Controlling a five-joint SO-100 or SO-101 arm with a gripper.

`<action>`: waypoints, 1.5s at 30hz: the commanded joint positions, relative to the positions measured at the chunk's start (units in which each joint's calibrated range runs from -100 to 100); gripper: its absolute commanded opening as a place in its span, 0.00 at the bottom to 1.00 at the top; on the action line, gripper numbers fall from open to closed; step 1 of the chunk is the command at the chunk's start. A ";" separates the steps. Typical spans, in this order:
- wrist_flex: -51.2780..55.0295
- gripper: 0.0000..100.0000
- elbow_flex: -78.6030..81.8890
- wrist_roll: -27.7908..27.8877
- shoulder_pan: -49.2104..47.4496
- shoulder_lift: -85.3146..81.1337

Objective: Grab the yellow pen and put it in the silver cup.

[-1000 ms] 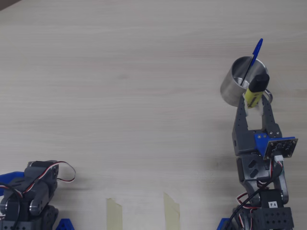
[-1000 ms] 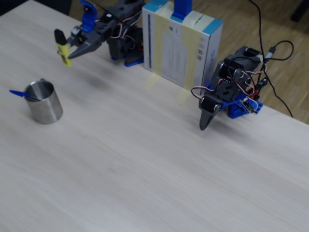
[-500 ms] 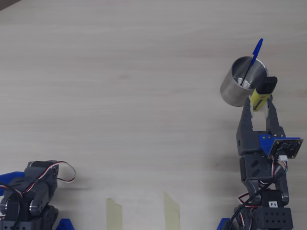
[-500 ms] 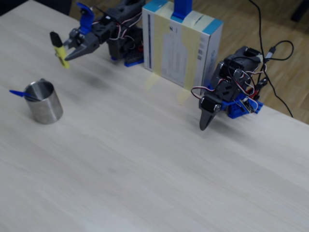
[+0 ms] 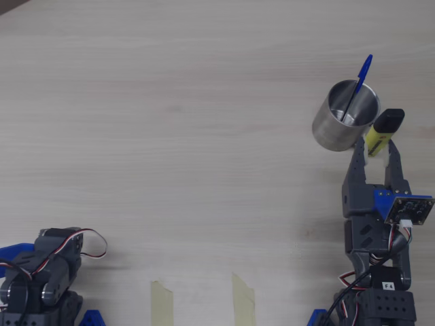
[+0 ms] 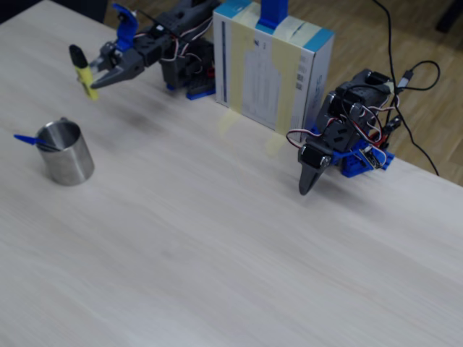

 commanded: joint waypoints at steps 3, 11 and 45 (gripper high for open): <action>-7.04 0.07 0.80 -0.11 0.22 5.06; -9.33 0.07 -5.35 0.31 0.22 13.86; -9.33 0.07 -28.39 2.09 -0.23 39.35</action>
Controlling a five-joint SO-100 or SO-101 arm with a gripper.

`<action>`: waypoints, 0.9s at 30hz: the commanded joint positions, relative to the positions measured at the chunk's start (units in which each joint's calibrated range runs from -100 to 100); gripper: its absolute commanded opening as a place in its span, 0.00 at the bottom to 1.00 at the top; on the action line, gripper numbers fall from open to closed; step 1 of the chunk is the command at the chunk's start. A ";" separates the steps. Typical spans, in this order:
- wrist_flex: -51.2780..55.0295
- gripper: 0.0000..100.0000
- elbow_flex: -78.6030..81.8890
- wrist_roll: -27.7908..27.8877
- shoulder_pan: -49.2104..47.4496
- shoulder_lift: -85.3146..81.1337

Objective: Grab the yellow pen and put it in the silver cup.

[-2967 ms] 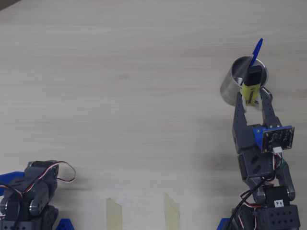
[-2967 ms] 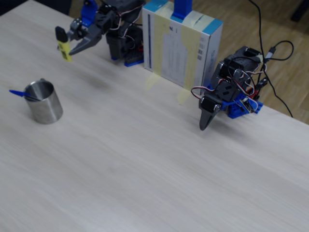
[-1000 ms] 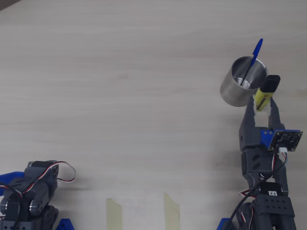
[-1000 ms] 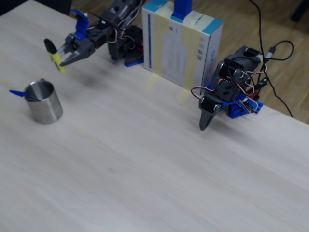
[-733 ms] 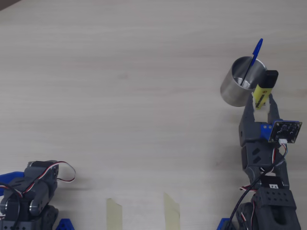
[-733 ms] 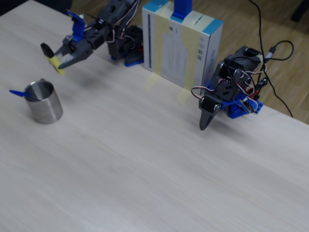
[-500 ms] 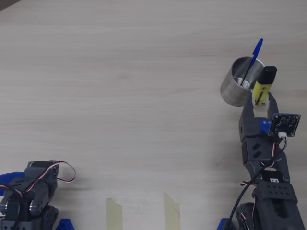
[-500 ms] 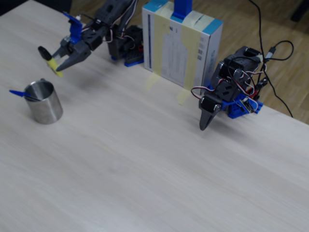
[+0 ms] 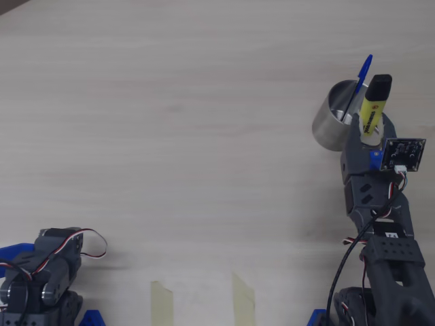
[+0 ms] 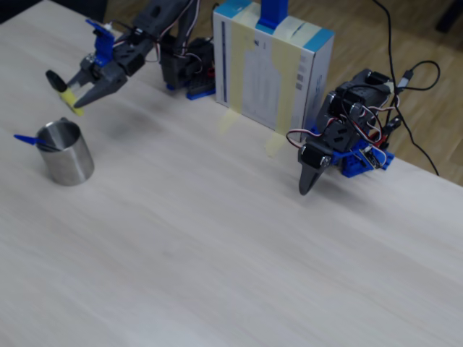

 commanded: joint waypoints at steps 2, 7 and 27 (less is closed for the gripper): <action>-0.96 0.07 -6.35 0.29 -0.41 1.11; -0.96 0.07 -8.79 0.29 -0.68 1.78; -1.05 0.07 -13.30 0.29 -0.68 8.67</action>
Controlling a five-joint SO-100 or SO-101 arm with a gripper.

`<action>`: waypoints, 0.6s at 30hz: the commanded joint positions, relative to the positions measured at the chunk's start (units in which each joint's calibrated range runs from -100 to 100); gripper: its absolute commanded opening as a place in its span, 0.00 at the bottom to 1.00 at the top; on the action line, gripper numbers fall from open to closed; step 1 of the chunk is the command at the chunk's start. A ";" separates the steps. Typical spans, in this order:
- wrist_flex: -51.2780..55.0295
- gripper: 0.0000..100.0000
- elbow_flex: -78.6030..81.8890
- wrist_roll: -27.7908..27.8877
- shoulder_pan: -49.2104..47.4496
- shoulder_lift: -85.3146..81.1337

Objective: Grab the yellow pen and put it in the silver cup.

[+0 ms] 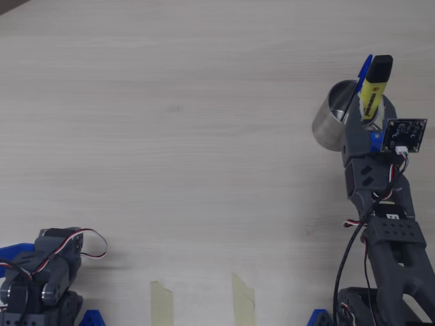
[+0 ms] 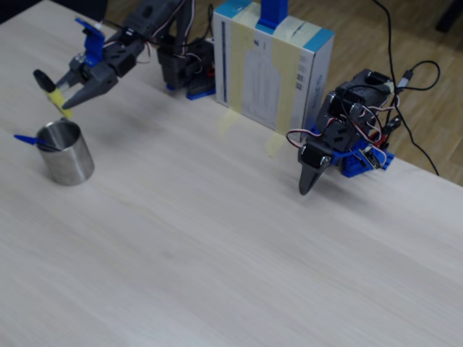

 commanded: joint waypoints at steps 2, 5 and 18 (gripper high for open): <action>-1.05 0.07 -3.75 0.24 -0.09 0.83; -1.05 0.07 -4.20 0.24 0.09 1.66; -1.05 0.07 -9.53 0.29 0.18 7.73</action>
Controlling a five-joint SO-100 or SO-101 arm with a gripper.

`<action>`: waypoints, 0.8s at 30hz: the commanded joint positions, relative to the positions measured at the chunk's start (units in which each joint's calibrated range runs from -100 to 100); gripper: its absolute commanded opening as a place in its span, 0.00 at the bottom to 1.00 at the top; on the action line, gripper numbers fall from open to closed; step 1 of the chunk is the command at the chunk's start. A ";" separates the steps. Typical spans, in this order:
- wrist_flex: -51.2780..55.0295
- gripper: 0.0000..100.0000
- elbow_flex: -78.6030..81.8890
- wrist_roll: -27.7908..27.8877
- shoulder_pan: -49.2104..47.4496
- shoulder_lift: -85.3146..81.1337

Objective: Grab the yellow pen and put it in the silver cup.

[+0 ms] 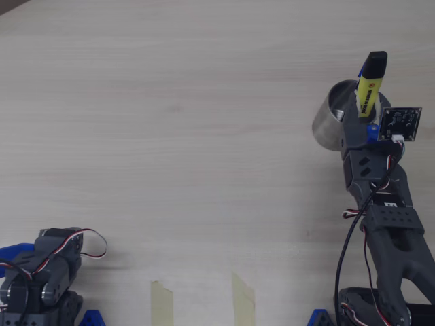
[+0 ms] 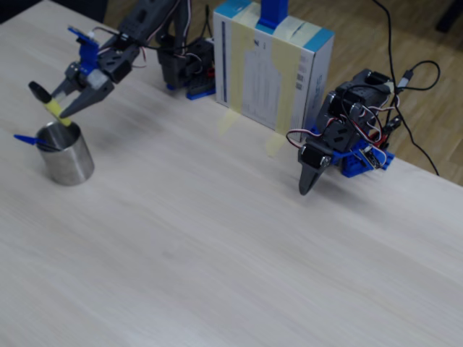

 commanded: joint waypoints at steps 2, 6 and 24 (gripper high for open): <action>-1.05 0.07 -4.44 0.29 0.27 0.89; -1.05 0.07 -4.44 0.29 0.27 1.72; -1.05 0.07 -8.42 0.34 0.09 8.86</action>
